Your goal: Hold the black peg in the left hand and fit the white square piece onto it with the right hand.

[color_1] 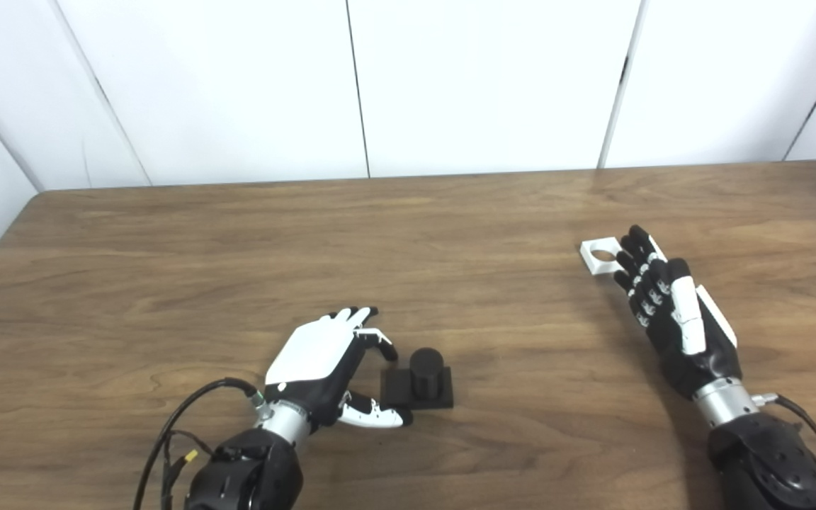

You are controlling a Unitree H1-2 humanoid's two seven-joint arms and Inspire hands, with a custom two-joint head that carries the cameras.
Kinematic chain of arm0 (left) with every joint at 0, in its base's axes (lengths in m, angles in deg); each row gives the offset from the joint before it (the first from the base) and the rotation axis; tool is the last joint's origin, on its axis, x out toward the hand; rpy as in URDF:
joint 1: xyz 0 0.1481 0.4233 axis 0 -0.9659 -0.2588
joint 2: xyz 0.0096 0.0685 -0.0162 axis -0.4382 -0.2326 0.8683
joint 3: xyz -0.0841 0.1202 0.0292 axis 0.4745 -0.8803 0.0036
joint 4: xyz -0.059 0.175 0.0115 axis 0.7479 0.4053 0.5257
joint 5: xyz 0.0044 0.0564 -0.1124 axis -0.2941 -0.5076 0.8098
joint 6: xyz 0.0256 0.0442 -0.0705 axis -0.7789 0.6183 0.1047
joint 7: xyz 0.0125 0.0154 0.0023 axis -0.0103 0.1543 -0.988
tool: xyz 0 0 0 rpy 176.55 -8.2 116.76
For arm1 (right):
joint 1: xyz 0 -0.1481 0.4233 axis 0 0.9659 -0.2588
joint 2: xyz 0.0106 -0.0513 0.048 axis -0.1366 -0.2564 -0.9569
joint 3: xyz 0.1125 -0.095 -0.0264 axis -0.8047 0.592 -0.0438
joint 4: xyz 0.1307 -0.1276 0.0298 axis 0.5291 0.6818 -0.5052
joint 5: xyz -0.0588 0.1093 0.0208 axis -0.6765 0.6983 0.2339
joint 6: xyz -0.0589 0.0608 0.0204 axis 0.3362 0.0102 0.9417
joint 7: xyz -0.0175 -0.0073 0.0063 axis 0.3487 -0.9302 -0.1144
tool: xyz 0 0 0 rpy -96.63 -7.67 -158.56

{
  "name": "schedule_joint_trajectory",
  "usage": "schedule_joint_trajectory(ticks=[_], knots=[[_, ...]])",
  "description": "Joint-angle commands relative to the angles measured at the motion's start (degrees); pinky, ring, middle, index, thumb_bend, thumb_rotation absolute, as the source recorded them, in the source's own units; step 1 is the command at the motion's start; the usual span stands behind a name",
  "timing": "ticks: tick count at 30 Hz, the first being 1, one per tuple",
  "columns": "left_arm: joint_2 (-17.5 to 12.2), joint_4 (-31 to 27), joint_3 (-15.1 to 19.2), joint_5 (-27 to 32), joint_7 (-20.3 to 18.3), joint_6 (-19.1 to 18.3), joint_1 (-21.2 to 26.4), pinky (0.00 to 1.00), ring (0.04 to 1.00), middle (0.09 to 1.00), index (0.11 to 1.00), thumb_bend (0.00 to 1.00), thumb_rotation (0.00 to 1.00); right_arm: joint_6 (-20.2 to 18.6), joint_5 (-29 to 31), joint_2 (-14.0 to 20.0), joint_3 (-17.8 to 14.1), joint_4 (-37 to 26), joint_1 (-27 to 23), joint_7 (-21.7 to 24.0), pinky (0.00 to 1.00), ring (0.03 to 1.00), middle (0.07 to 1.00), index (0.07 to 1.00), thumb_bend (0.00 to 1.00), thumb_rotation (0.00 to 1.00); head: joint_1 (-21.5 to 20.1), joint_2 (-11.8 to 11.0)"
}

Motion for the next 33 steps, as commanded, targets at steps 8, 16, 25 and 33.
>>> schedule_joint_trajectory(ticks=[8,16,25,33], knots=[[-1.6,-0.2,-1.2,0.6,-3.0,1.2,1.5,1.00,1.000,0.998,0.670,0.86,0.20,0.0,0.4,-3.8,1.0,4.6,6.6,-0.3,1.00,1.000,1.000,1.000,0.61,1.00,-0.3,0.1],[-1.8,-0.3,-1.5,0.7,-4.4,1.0,1.7,1.00,1.000,1.000,0.655,0.86,0.13,-0.5,0.3,-4.1,1.0,4.1,6.8,-0.8,1.00,1.000,1.000,1.000,0.63,1.00,-0.6,0.1],[-1.7,0.2,-1.4,0.9,-3.1,1.1,1.4,1.00,1.000,0.992,0.530,0.65,0.05,-0.1,0.1,-4.1,1.0,4.4,6.6,-1.1,1.00,1.000,1.000,1.000,0.63,1.00,-0.6,0.1],[-1.4,0.8,-0.9,2.2,-1.4,1.2,1.3,1.00,1.000,0.961,0.484,0.52,0.05,0.3,0.0,-3.9,1.1,4.7,6.4,-0.8,1.00,1.000,1.000,1.000,0.62,1.00,-0.6,0.0]])
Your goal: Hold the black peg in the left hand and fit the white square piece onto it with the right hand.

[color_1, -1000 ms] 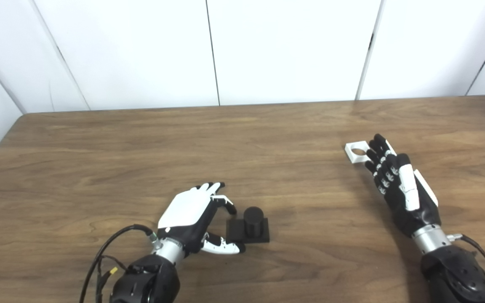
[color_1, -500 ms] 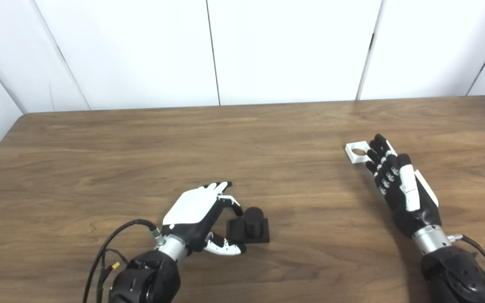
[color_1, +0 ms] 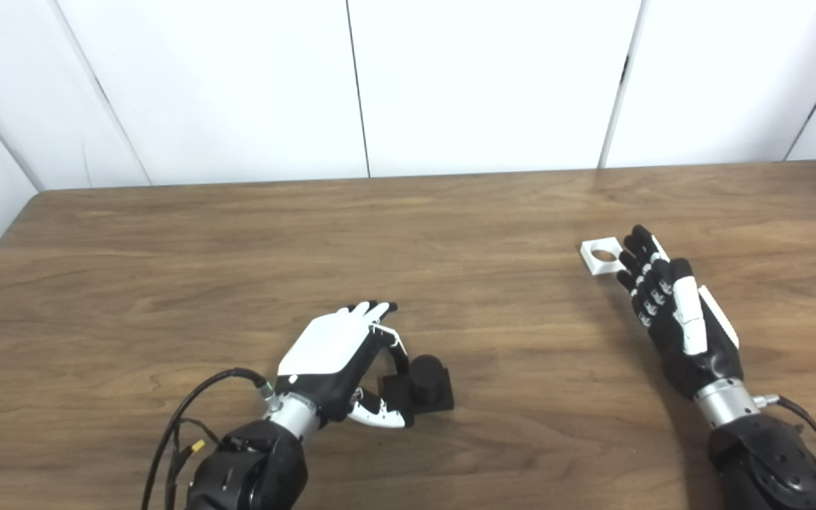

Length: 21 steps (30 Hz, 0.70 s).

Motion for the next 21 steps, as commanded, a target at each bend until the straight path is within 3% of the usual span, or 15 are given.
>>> schedule_joint_trajectory(ticks=[1,21], knots=[[-0.6,1.4,0.2,-0.1,-0.4,0.0,-0.4,1.00,1.000,0.959,0.484,0.52,0.05,0.2,0.3,-3.7,1.3,5.0,6.1,0.0,1.00,1.000,1.000,1.000,0.62,1.00,0.0,0.0],[-0.1,1.7,0.4,0.7,0.9,-0.5,-0.4,1.00,1.000,0.951,0.485,0.52,0.05,-1.3,-1.2,-2.4,2.0,2.2,4.9,-0.2,1.00,1.000,1.000,1.000,0.59,1.00,-1.5,-0.2]])
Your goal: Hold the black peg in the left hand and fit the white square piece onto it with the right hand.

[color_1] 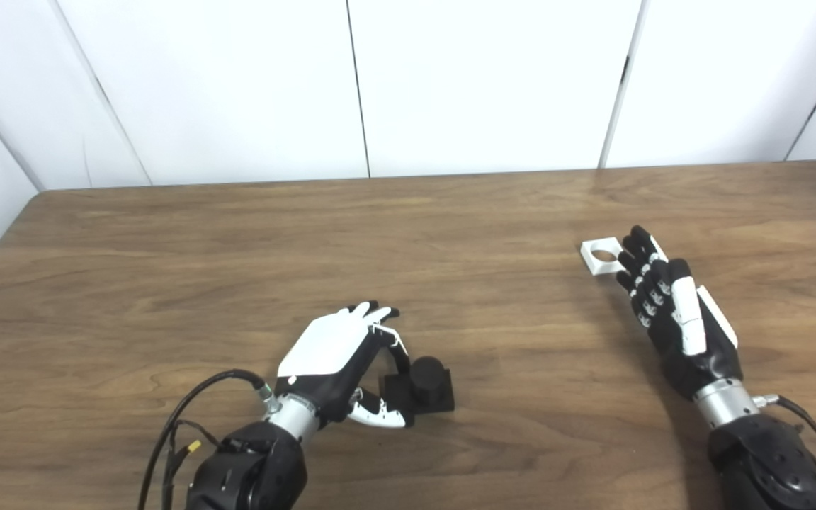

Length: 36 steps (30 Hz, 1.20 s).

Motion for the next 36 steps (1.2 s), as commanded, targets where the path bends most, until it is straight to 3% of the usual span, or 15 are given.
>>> schedule_joint_trajectory(ticks=[1,13,31,36], knots=[[-0.3,1.5,0.1,-0.8,-0.2,-0.5,-0.2,1.00,1.000,0.952,0.485,0.52,0.05,-1.4,-0.4,-2.6,1.5,2.0,4.6,-0.7,1.00,1.000,1.000,1.000,0.59,0.98,-0.2,0.0],[-0.9,1.9,0.4,-1.0,-0.3,-0.7,-0.3,1.00,1.000,0.950,0.485,0.52,0.06,-6.1,-3.2,-2.4,1.3,-2.5,0.6,-4.6,1.00,1.000,1.000,1.000,0.63,0.93,-0.9,-0.4],[-0.8,2.5,1.0,0.4,-4.0,-3.3,0.3,1.00,1.000,0.961,0.488,0.52,0.06,-11.0,-9.1,3.3,2.8,-9.6,-3.4,-5.7,1.00,1.000,1.000,1.000,0.76,0.94,-1.5,-0.3],[-0.8,2.5,0.8,0.5,-5.3,-4.5,0.5,1.00,1.000,0.964,0.488,0.52,0.06,-11.7,-10.7,4.6,3.3,-11.2,-4.1,-5.4,1.00,1.000,1.000,1.000,0.72,0.93,-1.6,-0.2]])
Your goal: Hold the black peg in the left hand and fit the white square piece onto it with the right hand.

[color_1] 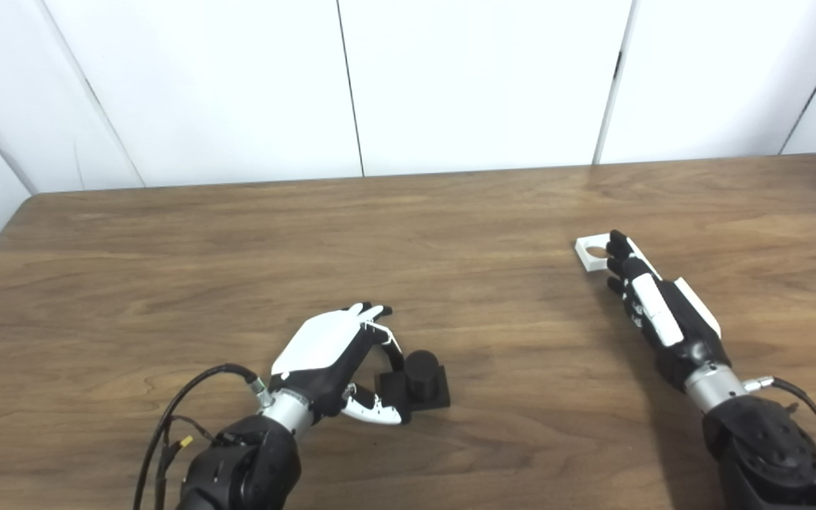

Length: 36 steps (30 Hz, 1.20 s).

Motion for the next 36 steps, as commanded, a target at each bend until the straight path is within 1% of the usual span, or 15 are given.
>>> schedule_joint_trajectory(ticks=[1,6,9,12,16,20,24,26,28,30,31,32,36], knots=[[-0.9,2.5,-0.4,-1.0,-2.4,-1.0,-0.4,1.00,1.000,0.964,0.488,0.52,0.06,0.3,-1.1,1.8,0.0,-3.2,-2.7,-0.1,1.00,1.000,1.000,1.000,0.72,0.93,-0.1,0.0],[-0.9,2.7,-0.3,-0.7,-2.8,-1.5,-0.3,1.00,1.000,0.962,0.488,0.52,0.06,0.9,-5.7,3.8,1.2,-5.0,-3.7,-0.2,1.00,1.000,1.000,1.000,0.70,0.95,-0.3,0.0],[-0.9,2.8,-0.4,-0.8,-2.8,-1.5,-0.3,1.00,1.000,0.962,0.488,0.52,0.06,1.0,-6.4,4.6,1.2,-5.8,-4.3,0.0,1.00,1.000,1.000,0.999,0.70,0.94,-0.4,-0.1],[-0.9,2.8,-0.4,-0.7,-3.0,-1.7,-0.2,1.00,1.000,0.965,0.489,0.52,0.06,1.1,-8.5,5.5,1.5,-6.9,-5.2,-0.5,1.00,1.000,1.000,0.997,0.71,0.94,-0.5,-0.1],[-0.7,3.0,-0.5,-0.8,-2.7,-1.9,-0.3,1.00,1.000,0.966,0.489,0.52,0.06,0.8,-9.7,6.0,1.4,-7.9,-6.1,-0.4,1.00,1.000,1.000,0.992,0.73,0.94,-0.8,-0.3],[-0.7,3.1,-0.4,-0.3,-2.2,-2.0,-0.6,1.00,1.000,0.968,0.488,0.52,0.06,0.5,-9.9,6.5,1.1,-9.1,-7.4,0.0,1.00,1.000,1.000,0.998,0.71,0.93,-1.2,-0.6],[-0.7,3.0,-0.5,-0.3,-2.6,-2.3,-0.6,1.00,1.000,0.973,0.489,0.52,0.06,0.4,-11.5,7.5,1.5,-9.6,-8.8,-0.1,1.00,1.000,1.000,1.000,0.66,0.92,-1.3,-0.9],[-0.8,3.2,-0.6,-0.5,-2.5,-2.4,-0.5,1.00,1.000,0.973,0.489,0.52,0.06,1.5,-14.6,8.5,2.4,-9.3,-9.7,-0.6,1.00,1.000,1.000,0.999,0.62,0.91,-1.4,-1.0],[-0.8,3.3,-0.7,-0.4,-2.4,-2.4,-0.4,1.00,1.000,0.973,0.489,0.52,0.06,3.0,-18.7,10.0,3.6,-8.1,-10.8,-1.0,0.99,1.000,1.000,0.995,0.60,0.91,-1.5,-1.1],[-0.8,3.5,-0.7,-0.3,-2.2,-2.4,-0.3,1.00,1.000,0.974,0.488,0.52,0.06,2.8,-21.5,11.1,4.5,-7.1,-11.8,-1.0,1.00,1.000,1.000,0.988,0.60,0.87,-1.5,-1.2],[-0.9,3.5,-0.7,-0.3,-2.1,-2.4,-0.3,1.00,1.000,0.974,0.488,0.52,0.06,2.1,-22.6,11.8,5.1,-6.5,-12.5,-0.5,1.00,1.000,1.000,0.987,0.60,0.87,-1.4,-1.2],[-0.9,3.6,-0.8,-0.3,-2.0,-2.3,-0.2,1.00,1.000,0.973,0.488,0.52,0.06,1.6,-23.2,12.3,5.4,-5.8,-13.2,0.0,1.00,1.000,1.000,0.980,0.61,0.82,-1.3,-1.1],[-0.9,3.7,-0.8,-0.4,-2.0,-2.4,-0.2,1.00,1.000,0.974,0.490,0.52,0.06,1.7,-25.0,14.5,7.2,-1.9,-16.4,2.3,1.00,1.000,0.995,0.944,0.65,0.68,-1.2,-1.2]])
